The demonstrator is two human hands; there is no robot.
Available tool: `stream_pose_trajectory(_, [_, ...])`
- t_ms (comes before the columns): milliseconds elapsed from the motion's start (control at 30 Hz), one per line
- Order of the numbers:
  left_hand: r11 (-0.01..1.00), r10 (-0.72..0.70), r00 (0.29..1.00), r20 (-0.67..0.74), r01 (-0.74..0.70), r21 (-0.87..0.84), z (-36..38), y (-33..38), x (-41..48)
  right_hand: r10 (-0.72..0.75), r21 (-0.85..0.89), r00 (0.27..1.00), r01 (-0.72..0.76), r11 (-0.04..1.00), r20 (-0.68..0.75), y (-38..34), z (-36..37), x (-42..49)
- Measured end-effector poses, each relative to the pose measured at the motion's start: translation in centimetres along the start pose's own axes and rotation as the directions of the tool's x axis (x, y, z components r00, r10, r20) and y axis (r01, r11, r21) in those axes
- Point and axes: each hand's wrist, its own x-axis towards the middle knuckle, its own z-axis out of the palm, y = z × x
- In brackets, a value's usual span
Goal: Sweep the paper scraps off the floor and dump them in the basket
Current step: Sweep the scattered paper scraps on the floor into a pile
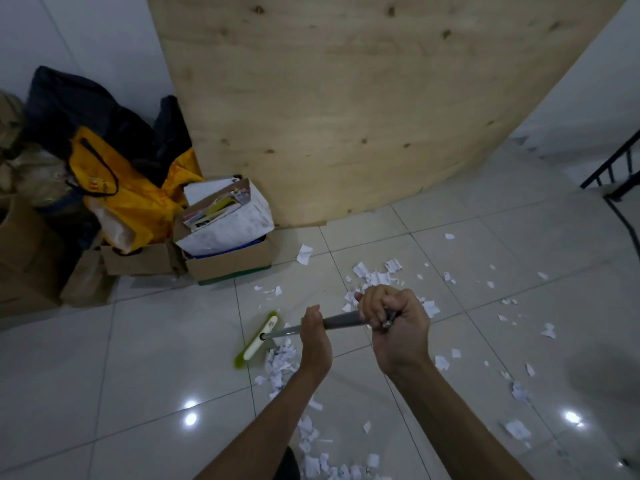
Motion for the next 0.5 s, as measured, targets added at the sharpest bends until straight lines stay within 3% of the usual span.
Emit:
stream_pose_trajectory(67, [0.994, 0.072, 0.997, 0.013, -0.073, 0.077, -0.6, 0.1, 1.3, -0.013, 0.017, 1.0, 0.013, 1.0, -0.011, 0.2, 0.6, 1.2])
stream_pose_trajectory(233, [0.993, -0.07, 0.996, 0.046, 0.074, -0.089, -0.7, 1.0, 6.7, -0.057, 0.084, 0.996, 0.063, 0.994, -0.074, 0.7, 2.0, 5.6])
stream_pose_trajectory(400, [0.988, -0.132, 0.989, 0.059, 0.136, -0.074, -1.3, 0.7, 12.4, -0.089, 0.127, 0.989, 0.104, 0.986, -0.117, 2.0, 2.9, 9.7])
stream_pose_trajectory(500, [0.995, -0.09, 0.995, 0.05, 0.092, -0.045, -1.9, 1.2, 15.2, -0.118, 0.129, 0.98, 0.139, 0.982, -0.158, 3.5, 3.3, 11.7])
